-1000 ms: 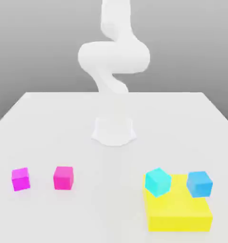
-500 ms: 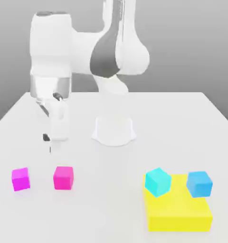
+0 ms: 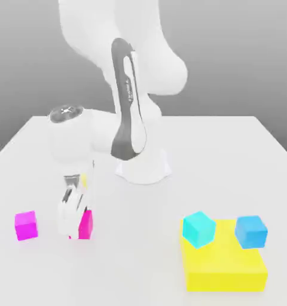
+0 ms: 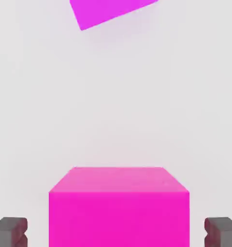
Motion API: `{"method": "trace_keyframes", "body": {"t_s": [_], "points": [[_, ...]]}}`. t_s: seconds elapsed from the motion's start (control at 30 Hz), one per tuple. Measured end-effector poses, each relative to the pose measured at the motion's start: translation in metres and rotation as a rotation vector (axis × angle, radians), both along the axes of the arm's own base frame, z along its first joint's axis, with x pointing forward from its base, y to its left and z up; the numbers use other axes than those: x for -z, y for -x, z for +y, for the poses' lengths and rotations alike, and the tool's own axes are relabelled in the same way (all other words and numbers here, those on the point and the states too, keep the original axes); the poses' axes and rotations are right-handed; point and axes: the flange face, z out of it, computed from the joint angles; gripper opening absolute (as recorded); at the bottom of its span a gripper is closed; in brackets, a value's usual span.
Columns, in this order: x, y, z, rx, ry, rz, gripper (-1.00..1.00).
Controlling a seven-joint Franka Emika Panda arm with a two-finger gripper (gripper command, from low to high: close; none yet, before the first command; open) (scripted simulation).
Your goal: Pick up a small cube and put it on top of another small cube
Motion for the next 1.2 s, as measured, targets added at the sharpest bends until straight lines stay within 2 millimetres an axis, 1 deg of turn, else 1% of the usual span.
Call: {"method": "trace_keyframes", "body": {"t_s": [0.13,0.17,0.23,0.43,0.47,0.53,0.63,0.73,0.8,0.87,0.93,1.03,1.07,1.1,1.2], "points": [[0.002,0.0,0.0,0.0,0.001,-0.002,-1.0],[0.0,0.0,0.0,0.0,0.001,-0.001,-1.0],[-0.013,-0.001,-0.001,0.0,0.001,-0.001,-1.0],[-0.058,-0.001,0.0,-0.002,0.001,-0.001,-1.0],[-0.064,-0.011,0.011,-0.057,0.001,-0.002,-1.0],[-0.075,-0.034,0.034,-0.19,0.003,-0.003,-1.0],[-0.092,-0.07,0.082,-0.419,0.005,-0.005,-1.0],[-0.11,-0.098,0.141,-0.661,0.006,-0.007,-1.0],[-0.122,-0.11,0.187,-0.825,0.006,-0.008,-1.0],[-0.135,-0.116,0.235,-0.99,0.005,-0.008,-1.0],[-0.147,-0.115,0.284,-1.152,0.003,-0.007,-1.0],[-0.166,-0.101,0.358,-1.393,0.0,-0.004,-1.0],[-0.164,-0.097,0.373,-1.442,0.001,-0.002,-1.0],[-0.157,-0.095,0.381,-1.468,0.003,-0.001,-1.0],[-0.126,-0.094,0.387,-1.489,0.005,0.0,-1.0]]}}
